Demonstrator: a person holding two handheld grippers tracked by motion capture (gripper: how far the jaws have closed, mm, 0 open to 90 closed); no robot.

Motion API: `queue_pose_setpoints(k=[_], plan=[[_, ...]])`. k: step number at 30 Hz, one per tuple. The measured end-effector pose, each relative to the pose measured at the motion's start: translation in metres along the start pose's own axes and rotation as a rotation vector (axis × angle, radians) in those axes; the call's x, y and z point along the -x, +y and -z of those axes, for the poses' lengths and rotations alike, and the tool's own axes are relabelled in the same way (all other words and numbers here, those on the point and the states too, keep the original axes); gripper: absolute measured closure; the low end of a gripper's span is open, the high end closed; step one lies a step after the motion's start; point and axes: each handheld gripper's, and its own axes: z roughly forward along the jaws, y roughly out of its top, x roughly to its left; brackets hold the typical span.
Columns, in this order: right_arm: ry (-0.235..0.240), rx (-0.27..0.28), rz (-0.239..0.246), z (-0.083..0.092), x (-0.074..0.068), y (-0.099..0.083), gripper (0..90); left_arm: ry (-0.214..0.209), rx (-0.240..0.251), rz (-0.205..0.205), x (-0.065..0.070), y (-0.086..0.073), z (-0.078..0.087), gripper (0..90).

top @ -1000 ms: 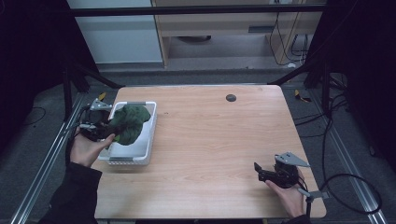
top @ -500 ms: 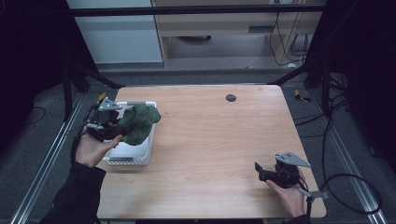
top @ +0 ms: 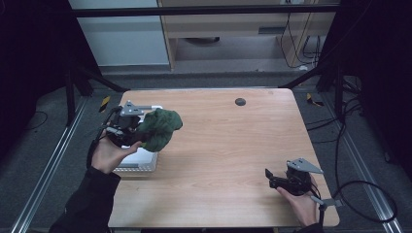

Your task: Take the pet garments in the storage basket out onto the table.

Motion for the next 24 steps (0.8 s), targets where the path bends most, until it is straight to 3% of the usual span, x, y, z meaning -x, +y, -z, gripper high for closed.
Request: queue_pose_setpoints(k=[11,24], plan=[[0.000,-0.001,-0.003,0.000,0.000,0.000,11.1,-0.054,-0.021,-0.058,0.022,0.010,-0.014,66.3],[-0.001,-0.003,-0.003,0.000,0.000,0.000,11.0,-0.100,-0.027,-0.093,0.039,0.018,-0.030,66.4]])
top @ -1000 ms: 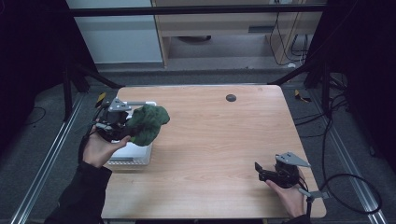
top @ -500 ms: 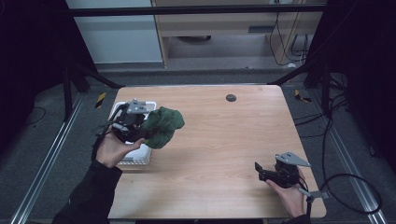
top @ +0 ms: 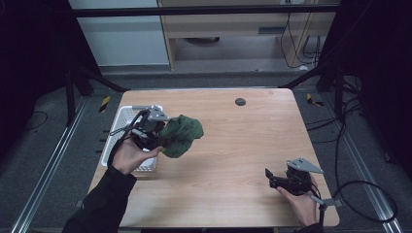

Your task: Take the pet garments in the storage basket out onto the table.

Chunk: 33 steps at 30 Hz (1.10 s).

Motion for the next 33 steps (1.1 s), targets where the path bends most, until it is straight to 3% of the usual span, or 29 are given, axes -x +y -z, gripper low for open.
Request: queue_pose_setpoints(k=[12,33], plan=[[-0.002,-0.003,0.001,0.000,0.000,0.000,11.0,-0.038,-0.006,-0.035,0.014,0.008,-0.015,66.4],[-0.003,-0.002,0.000,0.000,0.000,0.000,11.0,-0.099,-0.071,-0.113,0.035,0.019,-0.043,66.4]])
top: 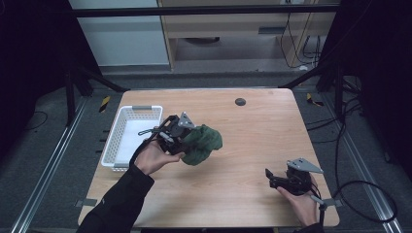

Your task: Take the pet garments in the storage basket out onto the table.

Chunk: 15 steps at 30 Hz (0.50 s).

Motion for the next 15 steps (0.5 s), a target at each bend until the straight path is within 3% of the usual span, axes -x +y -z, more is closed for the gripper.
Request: queue_pose_setpoints(k=[15], plan=[[0.002,-0.001,-0.006,0.000,0.000,0.000,10.9,-0.054,-0.037,-0.035,0.011,0.002,-0.029,66.4]])
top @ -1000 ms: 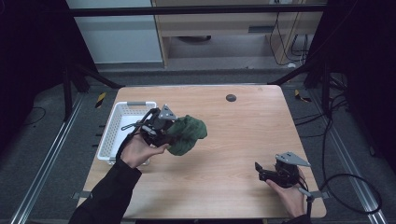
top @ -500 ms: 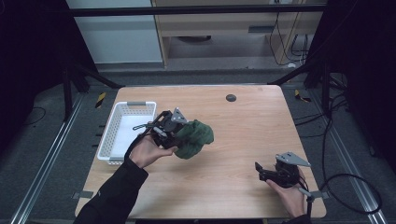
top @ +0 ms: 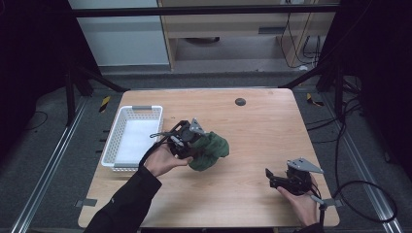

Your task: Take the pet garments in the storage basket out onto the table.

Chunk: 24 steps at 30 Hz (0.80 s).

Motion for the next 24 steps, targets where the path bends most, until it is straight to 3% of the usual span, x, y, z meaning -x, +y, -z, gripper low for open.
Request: queue_pose_setpoints(k=[24], plan=[[-0.003,0.000,0.006,-0.001,0.001,-0.001,11.0,-0.069,-0.062,-0.027,0.011,-0.005,-0.046,66.3]])
